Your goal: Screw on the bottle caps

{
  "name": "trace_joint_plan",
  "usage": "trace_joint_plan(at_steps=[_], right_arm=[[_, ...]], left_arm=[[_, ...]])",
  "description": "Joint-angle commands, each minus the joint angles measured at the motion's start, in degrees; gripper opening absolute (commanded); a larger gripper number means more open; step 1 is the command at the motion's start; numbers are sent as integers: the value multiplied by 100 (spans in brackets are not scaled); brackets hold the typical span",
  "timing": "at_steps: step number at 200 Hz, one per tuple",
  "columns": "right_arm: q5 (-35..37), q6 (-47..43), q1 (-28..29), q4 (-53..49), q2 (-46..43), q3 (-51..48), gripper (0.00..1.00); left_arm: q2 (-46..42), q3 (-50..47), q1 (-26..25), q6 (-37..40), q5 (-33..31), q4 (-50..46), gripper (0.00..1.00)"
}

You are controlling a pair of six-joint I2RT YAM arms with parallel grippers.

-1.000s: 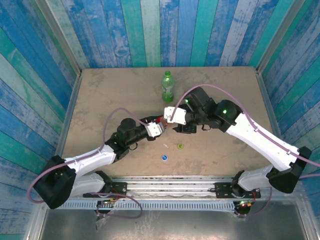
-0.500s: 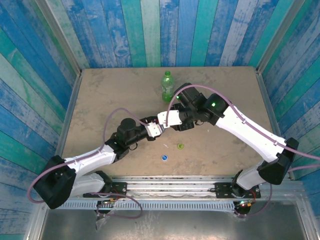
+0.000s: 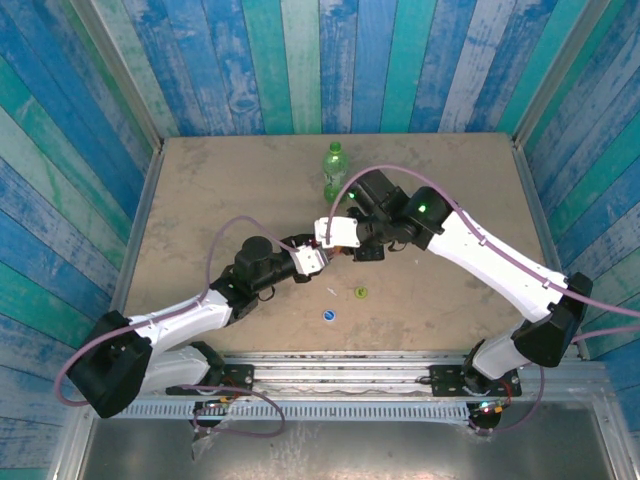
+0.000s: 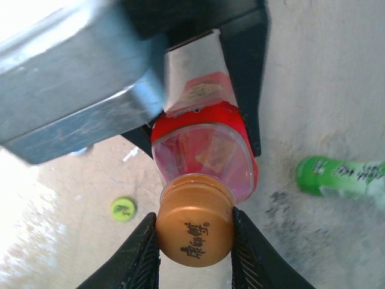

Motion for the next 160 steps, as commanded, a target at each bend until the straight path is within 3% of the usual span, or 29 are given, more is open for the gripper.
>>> trace_joint_plan(at_steps=[1,16,35,54,76,100,117,160], right_arm=[[637,2807,18,460,-182,-209,12],[773,4566,24,856,-364,-544,8],[203,6856,17,1382,-537,-1068,5],[-558,7676,-3,1400,-506,-1160,8],[-429,7173,-27,1165,-614,-1129,16],[-196,5697,-63,1128,-895,-1278,46],[2,4576,-122,948,-1041,-1258,60],[306,2418,-125,566,-1139,-973,71]], left_arm=[[16,24,-14,8,-74,295,51],[62,13,-14,-21,-98,409,51],[133,17,-14,-41,-91,528,51],[189,16,-14,-30,-38,598,51],[157,-18,-18,-85,65,681,51],[120,-41,-17,-73,88,652,51],[104,-61,-14,-52,70,633,52],[100,-53,-14,-18,-23,577,52]])
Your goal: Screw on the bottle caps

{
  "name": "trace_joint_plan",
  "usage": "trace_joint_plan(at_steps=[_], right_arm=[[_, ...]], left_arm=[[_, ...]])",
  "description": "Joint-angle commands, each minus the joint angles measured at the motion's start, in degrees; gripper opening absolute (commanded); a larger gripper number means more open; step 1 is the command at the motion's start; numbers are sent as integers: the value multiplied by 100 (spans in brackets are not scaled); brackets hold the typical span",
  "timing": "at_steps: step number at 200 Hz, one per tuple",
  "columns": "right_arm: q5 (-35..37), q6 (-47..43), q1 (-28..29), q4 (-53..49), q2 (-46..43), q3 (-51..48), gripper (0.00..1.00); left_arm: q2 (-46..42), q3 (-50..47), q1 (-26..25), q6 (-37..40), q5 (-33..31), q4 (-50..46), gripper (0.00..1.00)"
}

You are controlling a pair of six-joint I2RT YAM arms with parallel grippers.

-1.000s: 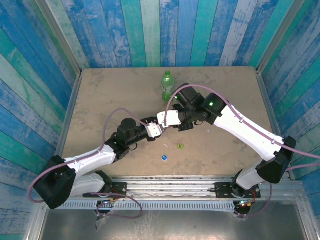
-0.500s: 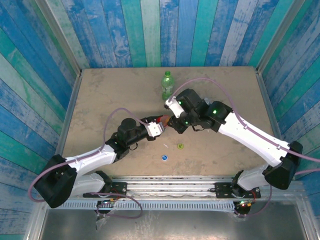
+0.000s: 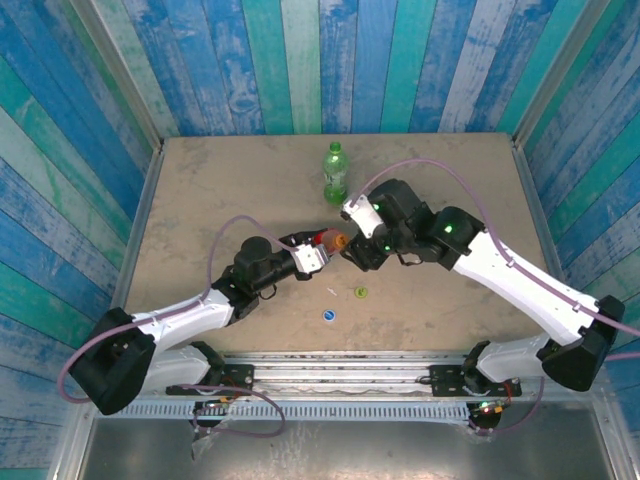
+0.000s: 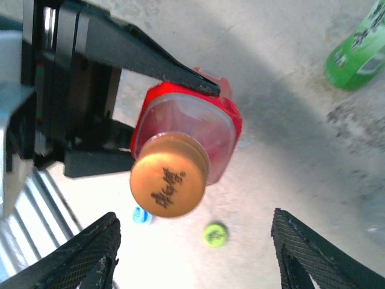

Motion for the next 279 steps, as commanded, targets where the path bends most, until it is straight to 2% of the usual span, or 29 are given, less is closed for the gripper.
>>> trace_joint_plan(at_steps=[1,40,61,83,117,159,174,194,212,225,246,258,268,279], right_arm=[[184,-1734,-13,-336,-67,228,71],[419,-4387,135,-660,235,561,76],[575,-5171,248,-650,461,777,76],[378,-5322,320,-664,708,1024,69],[-17,-5316,339,-685,893,1130,53],[163,-5242,335,-781,975,1143,32],[183,-5100,332,-799,996,1148,29],[267,-4486,331,-791,1052,1214,27],[342,-3351,334,-577,1085,1237,24],[565,-2030,321,-301,1089,1198,19],[733,144,199,-58,1090,1079,16],[735,1561,169,39,1042,970,5],[263,2213,134,100,991,851,9],[67,2434,127,131,943,799,13]], left_arm=[[-16,-19,-14,0,-9,157,52],[-59,-19,-14,51,22,25,52],[-60,-9,-14,77,24,-26,52],[-69,-2,-17,87,26,-59,52],[-51,5,-14,96,49,-67,52],[-46,6,-14,99,53,-81,52],[-60,4,-14,97,69,-81,52],[-86,3,-13,88,69,-92,52],[-104,-19,-7,71,68,-61,52],[-96,-28,-14,70,73,-46,52],[-96,-23,-14,79,74,-68,52],[-104,-28,-14,80,82,-78,52],[-113,-19,-13,78,91,-85,52],[-105,-10,-14,71,117,-83,52]])
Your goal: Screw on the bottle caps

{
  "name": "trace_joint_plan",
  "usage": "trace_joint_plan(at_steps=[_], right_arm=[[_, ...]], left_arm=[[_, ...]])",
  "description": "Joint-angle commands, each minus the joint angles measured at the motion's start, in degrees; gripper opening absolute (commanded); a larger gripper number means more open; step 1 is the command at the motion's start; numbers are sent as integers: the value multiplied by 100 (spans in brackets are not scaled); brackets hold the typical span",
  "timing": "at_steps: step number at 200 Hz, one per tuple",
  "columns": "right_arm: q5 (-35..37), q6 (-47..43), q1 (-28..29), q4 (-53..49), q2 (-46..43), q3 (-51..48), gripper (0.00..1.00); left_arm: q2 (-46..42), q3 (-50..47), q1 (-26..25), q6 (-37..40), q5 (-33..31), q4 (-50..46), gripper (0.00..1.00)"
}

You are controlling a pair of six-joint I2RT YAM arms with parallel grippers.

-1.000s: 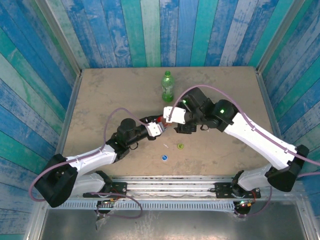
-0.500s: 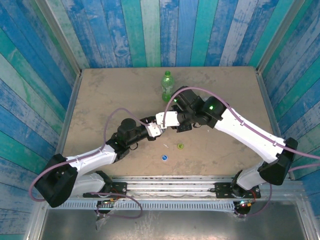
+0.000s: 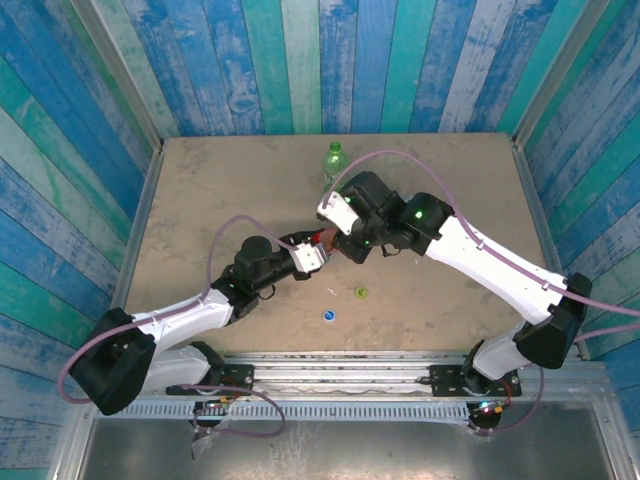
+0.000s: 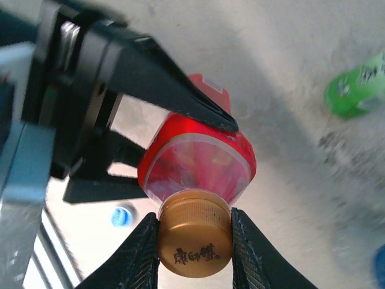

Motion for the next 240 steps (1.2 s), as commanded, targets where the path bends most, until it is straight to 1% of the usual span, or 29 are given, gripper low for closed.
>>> trace_joint_plan(at_steps=[1,5,15,19,27,33,45,54,57,69,82,87,91,109,117,120,123,146,155,167,175,190,200,218,233,240], right_arm=[[-225,2419,-126,499,-86,-195,14],[-291,2352,-130,536,-115,-227,15],[-424,1815,-131,694,-242,-363,21],[-421,1478,-132,758,-307,-442,21],[-377,838,-128,874,-453,-627,16],[-310,453,-134,942,-571,-780,16],[-88,-100,-147,1046,-754,-1017,26],[73,-451,-168,1051,-835,-1072,30],[99,-534,-182,1042,-851,-1079,33],[215,-878,-225,988,-897,-1034,37],[85,-1354,-224,984,-1013,-1011,53],[88,-1493,-227,1033,-1067,-1056,62],[86,-1623,-222,1057,-1103,-1078,67],[52,-2007,-254,1045,-1213,-1049,83],[16,-2148,-257,1018,-1245,-1004,93],[-13,-2205,-258,1005,-1260,-982,98],[-23,-2246,-262,1010,-1273,-971,100],[-74,-2427,-361,1040,-1362,-942,100],[-231,-2552,-458,839,-1312,-840,100],[-487,-2742,-568,454,-1183,-643,96],[-622,-3005,-591,261,-1111,-559,93],[-820,-3887,-584,-45,-1061,-598,91],[-804,-4193,-570,-86,-1031,-623,85],[-860,-4294,-550,-127,-868,-479,71],[-921,-4363,-485,-194,-716,-343,63],[-922,-4400,-446,-191,-659,-322,62]], left_arm=[[-102,-10,-59,36,237,105,52],[-102,-3,-59,40,249,90,52],[-90,37,-60,55,265,13,52],[-89,44,-59,53,256,-2,52],[-106,43,-60,57,261,-1,52],[-125,34,-59,62,257,-4,52],[-153,31,-62,58,244,-14,52],[-163,29,-61,53,241,-18,52],[-159,32,-60,53,233,-15,52],[-159,38,-66,40,197,-26,52],[-167,30,-59,20,172,-29,53],[-160,28,-59,34,165,-14,52],[-163,33,-59,36,150,-17,52],[-163,51,-60,44,147,-62,52],[-163,63,-60,52,140,-74,53],[-163,64,-64,51,137,-80,52],[-163,63,-61,56,138,-84,52],[-176,64,-59,69,103,-85,52],[-172,60,-62,79,99,-93,52],[-172,71,-62,70,112,-108,53],[-177,69,-59,71,107,-110,52],[-181,70,-55,71,125,-119,52],[-190,78,-65,80,128,-119,52],[-216,71,-61,75,127,-152,53],[-225,63,-60,68,131,-135,52],[-217,71,-60,69,151,-134,52]])
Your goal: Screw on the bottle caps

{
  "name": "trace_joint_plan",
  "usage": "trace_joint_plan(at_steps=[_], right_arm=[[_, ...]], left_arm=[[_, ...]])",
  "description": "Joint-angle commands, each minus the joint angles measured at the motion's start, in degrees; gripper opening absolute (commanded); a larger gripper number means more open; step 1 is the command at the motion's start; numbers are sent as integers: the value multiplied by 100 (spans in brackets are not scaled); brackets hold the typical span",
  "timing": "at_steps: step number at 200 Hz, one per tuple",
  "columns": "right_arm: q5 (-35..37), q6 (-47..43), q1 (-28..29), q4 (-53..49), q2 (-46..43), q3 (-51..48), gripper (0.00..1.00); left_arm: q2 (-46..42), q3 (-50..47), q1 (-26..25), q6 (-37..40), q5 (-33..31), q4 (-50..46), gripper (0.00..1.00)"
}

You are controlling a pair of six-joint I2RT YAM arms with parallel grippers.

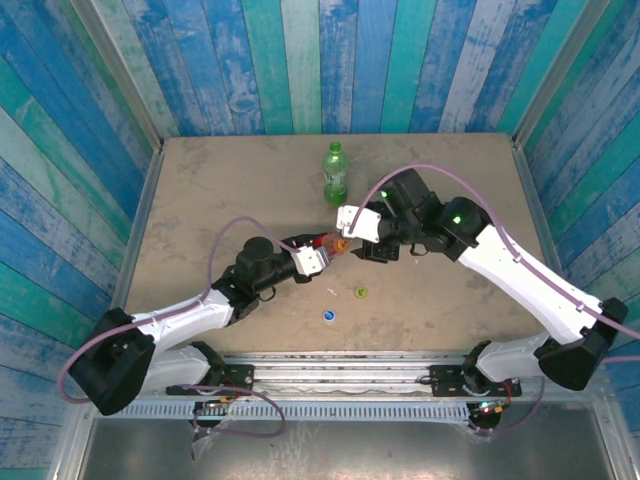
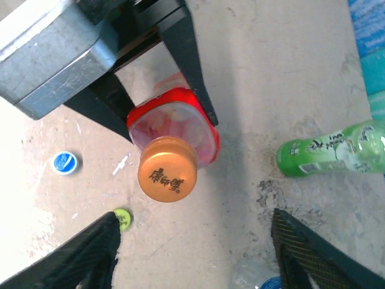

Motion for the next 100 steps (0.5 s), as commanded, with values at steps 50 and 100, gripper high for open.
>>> trace_joint_plan(at_steps=[50,100], right_arm=[[-121,-588,213,-271,494,213,54],[-40,-487,256,-254,671,303,40]], left_arm=[[-211,69,-5,36,90,7,52],[-220,50,-11,18,134,53,52]])
